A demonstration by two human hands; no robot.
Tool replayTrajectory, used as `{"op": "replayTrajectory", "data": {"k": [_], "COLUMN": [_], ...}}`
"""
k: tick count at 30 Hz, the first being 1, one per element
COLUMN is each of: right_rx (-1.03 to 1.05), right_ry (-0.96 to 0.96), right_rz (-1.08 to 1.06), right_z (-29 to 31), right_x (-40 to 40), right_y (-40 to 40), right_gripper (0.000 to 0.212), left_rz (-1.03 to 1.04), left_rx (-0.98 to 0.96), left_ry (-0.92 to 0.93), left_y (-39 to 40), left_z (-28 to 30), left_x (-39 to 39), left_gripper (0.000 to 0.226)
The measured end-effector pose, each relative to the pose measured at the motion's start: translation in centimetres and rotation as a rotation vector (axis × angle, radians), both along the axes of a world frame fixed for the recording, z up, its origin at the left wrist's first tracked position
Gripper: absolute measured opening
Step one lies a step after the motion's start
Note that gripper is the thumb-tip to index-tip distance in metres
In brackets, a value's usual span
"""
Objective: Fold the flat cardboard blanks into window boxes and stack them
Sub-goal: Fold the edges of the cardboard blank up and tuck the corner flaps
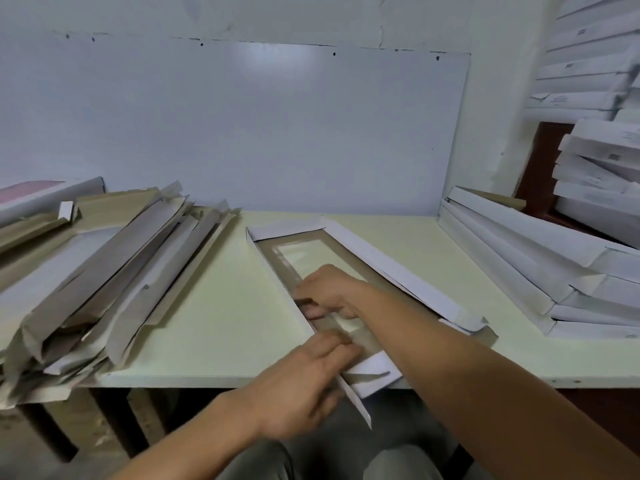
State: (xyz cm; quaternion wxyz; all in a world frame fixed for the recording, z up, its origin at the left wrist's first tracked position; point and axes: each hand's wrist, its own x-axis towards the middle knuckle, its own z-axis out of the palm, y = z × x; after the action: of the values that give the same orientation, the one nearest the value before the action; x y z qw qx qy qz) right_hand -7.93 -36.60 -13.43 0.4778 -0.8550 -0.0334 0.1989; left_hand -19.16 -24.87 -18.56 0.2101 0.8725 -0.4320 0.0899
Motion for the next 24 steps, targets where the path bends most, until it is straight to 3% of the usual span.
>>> {"op": "replayTrajectory", "data": {"k": [2,3,7,10,17,21,24], "right_rx": [0.084,0.021,-0.499,-0.564,-0.56,-0.65,-0.737], "right_ry": [0.014,-0.046,-0.279,-0.253,-0.435,-0.635,-0.807], "right_rz": [0.017,0.065,0.334,0.42,0.469,0.444,0.446], "right_z": [-0.4,-0.6,-0.6,-0.8,-1.0,-1.7,-3.1], "right_x": [0.4,0.5,-0.8,-2.8,-7.0,-10.2,-12.1], "right_y": [-1.1,-2.0,-7.1,-9.9,-10.4,-10.8,-10.5], "right_gripper": [0.016,0.019,0.039,0.05,0.026,0.01,0.018], "left_rz": [-0.006,-0.011,0.042,0.122,0.159,0.095,0.077], "left_rx": [0.011,0.021,0.033,0.028,0.032,-0.092,-0.214], "left_ry": [0.019,0.038,0.09,0.183,0.478,0.694,0.77], "left_y": [0.8,1.4,4.5,6.0,6.7,7.3,7.5], "left_z": [0.2,0.5,1.3,1.4,1.6,1.9,2.0], "left_x": [0.9,1.4,3.8,5.0,6.2,6.2,6.1], "left_gripper": [0.026,0.021,0.03,0.028,0.04,0.039,0.031]}}
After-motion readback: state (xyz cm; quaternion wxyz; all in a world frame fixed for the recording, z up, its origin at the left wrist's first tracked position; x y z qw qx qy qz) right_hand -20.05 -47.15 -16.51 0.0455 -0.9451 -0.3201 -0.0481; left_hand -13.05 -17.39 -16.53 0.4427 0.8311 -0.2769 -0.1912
